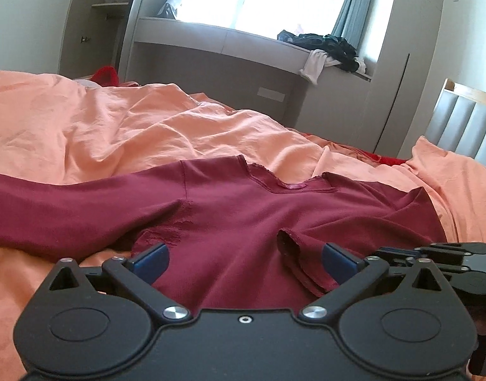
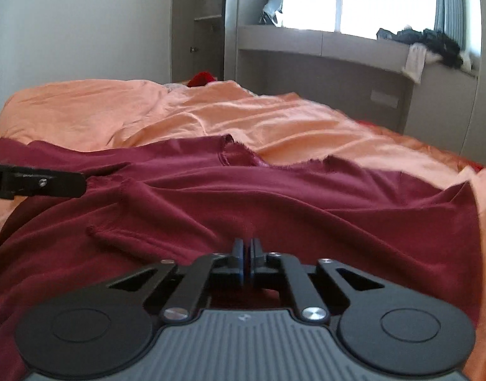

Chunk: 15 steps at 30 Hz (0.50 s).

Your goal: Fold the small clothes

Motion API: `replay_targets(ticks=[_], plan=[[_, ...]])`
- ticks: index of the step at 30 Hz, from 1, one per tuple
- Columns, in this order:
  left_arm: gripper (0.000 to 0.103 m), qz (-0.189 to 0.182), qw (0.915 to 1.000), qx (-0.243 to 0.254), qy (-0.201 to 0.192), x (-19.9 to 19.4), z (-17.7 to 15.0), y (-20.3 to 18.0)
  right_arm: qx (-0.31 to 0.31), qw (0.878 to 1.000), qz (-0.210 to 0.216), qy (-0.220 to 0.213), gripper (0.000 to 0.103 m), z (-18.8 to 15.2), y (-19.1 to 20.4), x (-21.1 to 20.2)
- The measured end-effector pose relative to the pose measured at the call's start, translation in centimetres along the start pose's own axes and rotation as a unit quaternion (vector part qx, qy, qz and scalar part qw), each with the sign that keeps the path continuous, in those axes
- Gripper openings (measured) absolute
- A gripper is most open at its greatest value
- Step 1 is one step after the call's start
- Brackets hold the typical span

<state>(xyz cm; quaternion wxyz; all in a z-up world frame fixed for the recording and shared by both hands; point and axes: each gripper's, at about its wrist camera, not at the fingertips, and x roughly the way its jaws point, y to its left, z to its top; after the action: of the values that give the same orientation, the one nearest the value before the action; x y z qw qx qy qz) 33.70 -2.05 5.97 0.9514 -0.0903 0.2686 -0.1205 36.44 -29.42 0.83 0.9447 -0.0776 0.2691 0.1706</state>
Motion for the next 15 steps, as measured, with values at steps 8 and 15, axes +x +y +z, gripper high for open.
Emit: replay_targets(ticks=[8, 15], plan=[[0.102, -0.024, 0.9997, -0.007, -0.007, -0.5, -0.3, -0.1, -0.02, 1.0, -0.011, -0.019, 0.004, -1.5, 1.5, -3.6], [0.102, -0.015, 0.9997, -0.017, -0.005, -0.3, -0.4, 0.1, 0.005, 0.996, 0.016, -0.087, 0.041, -1.5, 2.0, -4.7]])
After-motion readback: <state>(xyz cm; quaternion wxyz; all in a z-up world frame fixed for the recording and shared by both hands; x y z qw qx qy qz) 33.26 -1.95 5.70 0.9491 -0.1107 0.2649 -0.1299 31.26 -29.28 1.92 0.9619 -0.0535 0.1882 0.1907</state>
